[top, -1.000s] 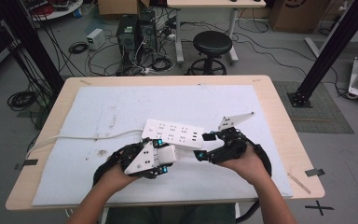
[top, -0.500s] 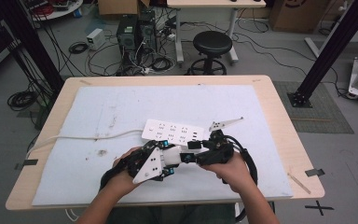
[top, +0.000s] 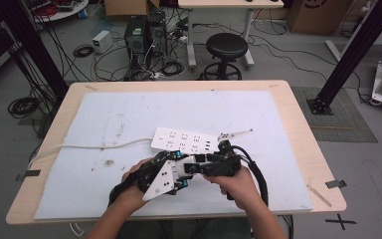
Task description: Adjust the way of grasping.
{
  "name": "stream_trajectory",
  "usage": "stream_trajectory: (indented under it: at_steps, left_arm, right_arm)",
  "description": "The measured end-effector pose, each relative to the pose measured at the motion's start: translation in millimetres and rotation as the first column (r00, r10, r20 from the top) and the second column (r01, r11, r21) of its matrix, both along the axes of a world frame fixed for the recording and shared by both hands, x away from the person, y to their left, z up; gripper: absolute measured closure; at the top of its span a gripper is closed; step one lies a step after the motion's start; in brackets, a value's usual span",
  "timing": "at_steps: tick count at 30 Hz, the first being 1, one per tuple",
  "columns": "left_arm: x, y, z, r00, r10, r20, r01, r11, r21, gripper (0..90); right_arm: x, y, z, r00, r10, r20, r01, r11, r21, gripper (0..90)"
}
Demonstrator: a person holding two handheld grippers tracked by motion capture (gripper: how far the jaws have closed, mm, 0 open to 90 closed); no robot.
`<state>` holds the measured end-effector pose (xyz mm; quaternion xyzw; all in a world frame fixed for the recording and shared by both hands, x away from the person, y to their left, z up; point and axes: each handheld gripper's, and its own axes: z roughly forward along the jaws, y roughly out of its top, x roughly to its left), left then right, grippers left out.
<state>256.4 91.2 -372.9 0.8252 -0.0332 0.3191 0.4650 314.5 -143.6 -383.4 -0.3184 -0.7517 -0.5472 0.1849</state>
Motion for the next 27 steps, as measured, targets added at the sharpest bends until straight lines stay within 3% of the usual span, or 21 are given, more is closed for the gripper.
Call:
stream_trajectory:
  at_steps: [4,21,27]
  left_arm:
    - [-0.1,0.1,-0.8,1.0,-0.002,-0.004,0.002,1.0,0.0,42.5]
    - [-0.1,2.3,-2.5,0.9999,0.005,-0.009,-0.005,0.9996,-0.027,42.4]
    - [0.7,2.3,-3.3,0.9999,0.014,-0.004,-0.014,0.9998,-0.014,42.4]
  right_arm:
    - [0.0,2.7,-3.3,0.9998,0.01,-0.017,-0.009,1.0,0.022,34.8]
    - [-0.2,8.4,-11.4,0.9984,0.035,-0.045,-0.031,0.997,0.076,52.4]
    - [0.1,9.5,-15.0,0.9985,0.028,-0.048,-0.023,0.995,0.092,59.3]
